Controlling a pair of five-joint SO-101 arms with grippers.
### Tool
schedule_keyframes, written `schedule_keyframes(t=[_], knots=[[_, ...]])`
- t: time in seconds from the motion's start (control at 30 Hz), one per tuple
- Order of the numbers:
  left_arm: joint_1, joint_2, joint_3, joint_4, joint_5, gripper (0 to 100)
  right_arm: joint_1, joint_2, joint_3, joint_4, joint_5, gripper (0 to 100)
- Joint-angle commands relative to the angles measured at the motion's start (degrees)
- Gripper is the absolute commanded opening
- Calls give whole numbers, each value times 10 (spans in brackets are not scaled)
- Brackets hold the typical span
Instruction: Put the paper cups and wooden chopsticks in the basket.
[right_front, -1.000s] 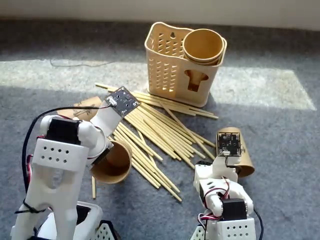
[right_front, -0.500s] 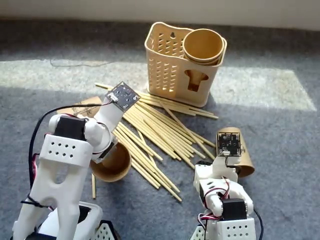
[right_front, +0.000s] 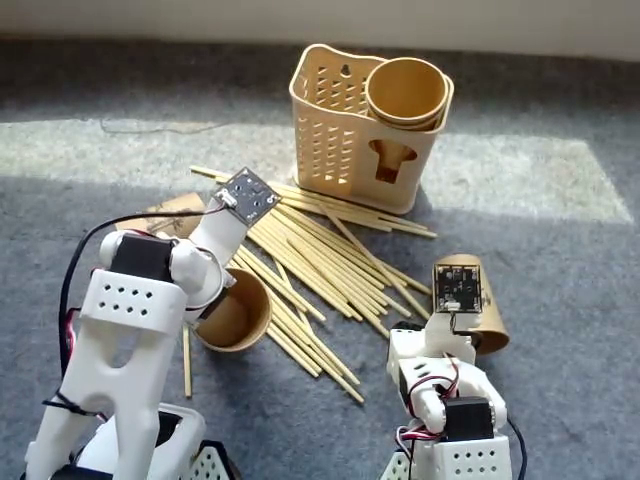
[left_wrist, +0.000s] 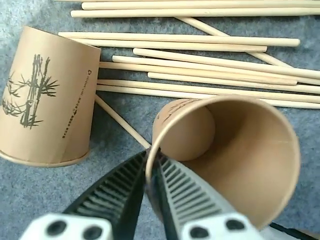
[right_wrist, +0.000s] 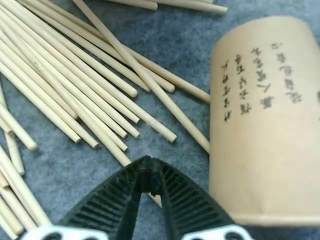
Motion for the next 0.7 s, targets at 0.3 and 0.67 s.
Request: schedule_keyframes(t=[0.3, 0.67], knots=[[9, 1, -119, 40, 15, 6, 6, -7, 80, -16, 3, 6], [9, 5, -264, 81, 81, 6, 6, -7, 80, -16, 3, 6]])
